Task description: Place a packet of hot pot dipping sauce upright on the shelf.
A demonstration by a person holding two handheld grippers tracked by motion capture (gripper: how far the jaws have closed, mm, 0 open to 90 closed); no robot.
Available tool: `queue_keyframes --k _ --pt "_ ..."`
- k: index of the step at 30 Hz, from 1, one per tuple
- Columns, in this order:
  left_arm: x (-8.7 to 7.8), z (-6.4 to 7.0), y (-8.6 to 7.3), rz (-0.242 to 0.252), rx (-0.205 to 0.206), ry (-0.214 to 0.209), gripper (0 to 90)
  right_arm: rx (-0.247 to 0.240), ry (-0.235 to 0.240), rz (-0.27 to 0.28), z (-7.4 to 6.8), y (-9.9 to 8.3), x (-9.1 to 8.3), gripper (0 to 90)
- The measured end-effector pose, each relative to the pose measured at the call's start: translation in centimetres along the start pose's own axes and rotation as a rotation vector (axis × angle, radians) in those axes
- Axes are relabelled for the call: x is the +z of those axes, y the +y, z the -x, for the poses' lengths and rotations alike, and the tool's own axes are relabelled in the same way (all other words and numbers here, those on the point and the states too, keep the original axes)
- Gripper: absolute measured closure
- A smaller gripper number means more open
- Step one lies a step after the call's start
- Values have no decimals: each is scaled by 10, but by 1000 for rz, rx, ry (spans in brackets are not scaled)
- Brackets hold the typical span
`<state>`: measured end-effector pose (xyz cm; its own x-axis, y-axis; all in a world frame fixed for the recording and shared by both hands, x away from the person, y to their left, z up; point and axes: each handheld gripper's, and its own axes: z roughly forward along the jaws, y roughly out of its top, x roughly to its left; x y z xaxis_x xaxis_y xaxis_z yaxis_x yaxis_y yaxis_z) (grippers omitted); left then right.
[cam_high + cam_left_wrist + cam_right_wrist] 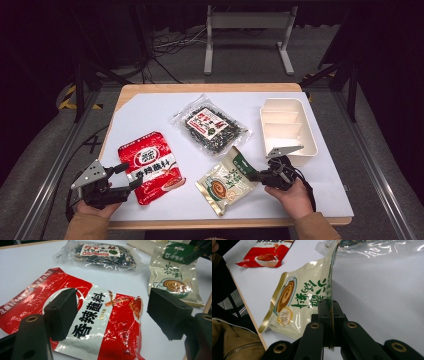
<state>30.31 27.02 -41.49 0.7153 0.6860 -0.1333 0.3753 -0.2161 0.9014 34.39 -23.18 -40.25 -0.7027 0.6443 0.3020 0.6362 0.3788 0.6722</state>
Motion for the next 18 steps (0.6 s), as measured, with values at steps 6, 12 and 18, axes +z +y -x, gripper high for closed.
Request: queue_keyframes --k 6,12,18 --pt "0 0 0 2 -10 2 246 -23 4 7 -7 5 -6 897" --pt "0 -1 0 3 -6 2 246 -54 -3 24 -15 13 -18 898" --pt "1 -1 0 5 -12 1 247 -92 -20 40 -24 20 -32 898"
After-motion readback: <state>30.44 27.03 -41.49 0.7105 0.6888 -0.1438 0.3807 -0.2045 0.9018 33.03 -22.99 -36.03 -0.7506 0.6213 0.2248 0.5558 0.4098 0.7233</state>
